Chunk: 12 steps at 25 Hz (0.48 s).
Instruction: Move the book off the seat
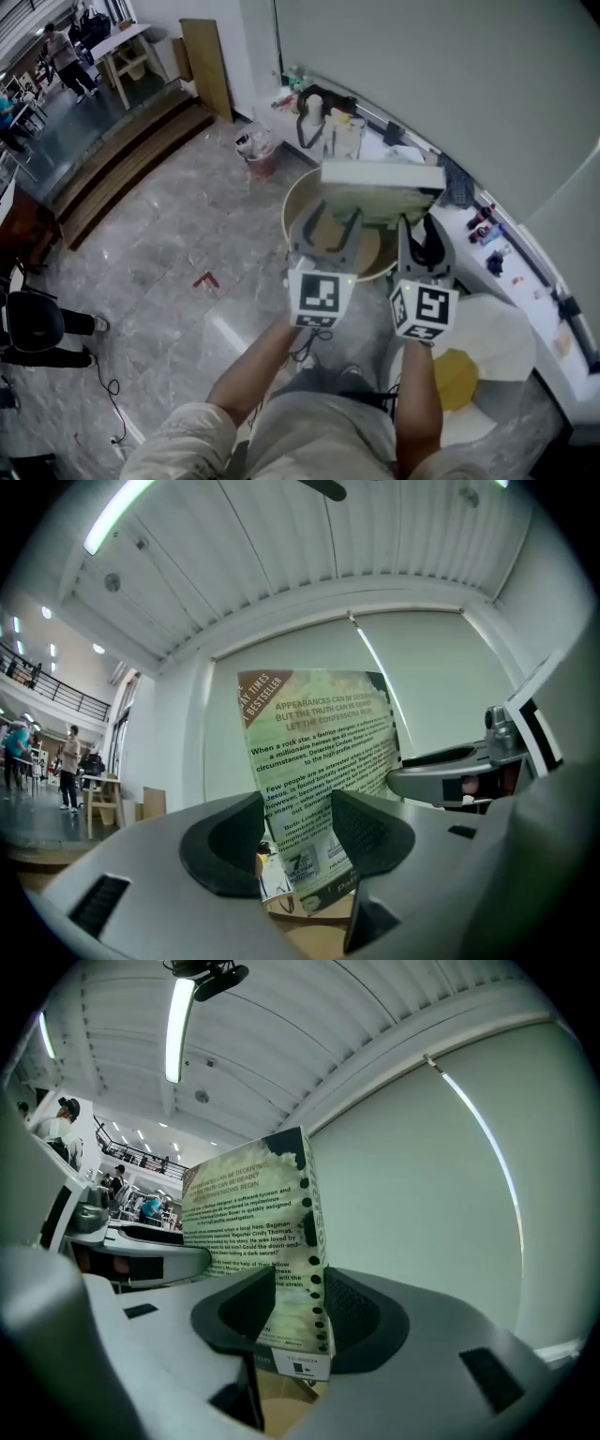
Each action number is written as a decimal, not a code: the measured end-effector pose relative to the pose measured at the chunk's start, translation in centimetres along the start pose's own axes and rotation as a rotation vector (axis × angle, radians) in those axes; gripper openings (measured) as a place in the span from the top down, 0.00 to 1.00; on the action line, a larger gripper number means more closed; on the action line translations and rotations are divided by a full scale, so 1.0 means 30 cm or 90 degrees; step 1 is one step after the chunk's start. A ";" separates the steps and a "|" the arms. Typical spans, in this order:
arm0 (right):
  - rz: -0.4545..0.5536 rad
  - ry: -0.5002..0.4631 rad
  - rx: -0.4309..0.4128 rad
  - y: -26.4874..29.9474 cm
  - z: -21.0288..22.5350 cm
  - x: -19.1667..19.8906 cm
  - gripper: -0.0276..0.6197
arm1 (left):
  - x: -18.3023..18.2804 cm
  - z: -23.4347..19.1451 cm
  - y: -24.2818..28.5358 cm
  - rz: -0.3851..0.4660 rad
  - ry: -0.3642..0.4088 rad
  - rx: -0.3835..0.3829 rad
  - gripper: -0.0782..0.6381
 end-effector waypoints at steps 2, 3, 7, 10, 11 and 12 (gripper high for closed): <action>-0.012 0.002 -0.015 0.039 -0.029 0.018 0.69 | 0.025 -0.039 0.006 -0.010 -0.003 -0.007 0.58; -0.018 0.003 -0.019 0.060 -0.039 0.031 0.69 | 0.040 -0.056 0.014 -0.014 -0.002 -0.010 0.58; -0.030 0.008 -0.033 0.141 -0.069 0.114 0.69 | 0.131 -0.107 0.059 -0.034 -0.006 -0.019 0.58; -0.042 0.020 -0.035 0.208 -0.075 0.167 0.70 | 0.179 -0.139 0.114 -0.049 -0.003 -0.024 0.58; -0.046 0.024 -0.035 0.236 -0.069 0.182 0.70 | 0.191 -0.148 0.141 -0.054 -0.002 -0.025 0.58; -0.049 0.027 -0.036 0.266 -0.059 0.198 0.70 | 0.205 -0.155 0.171 -0.058 -0.003 -0.025 0.58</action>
Point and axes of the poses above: the fingertips, and each gripper's own axes: y forward along the fingers, z to its right, x out of its underside, the point moved 8 cm from there along -y, backward along the fingers, and after that the axes turned 5 degrees about x, right-handed, at the moved point
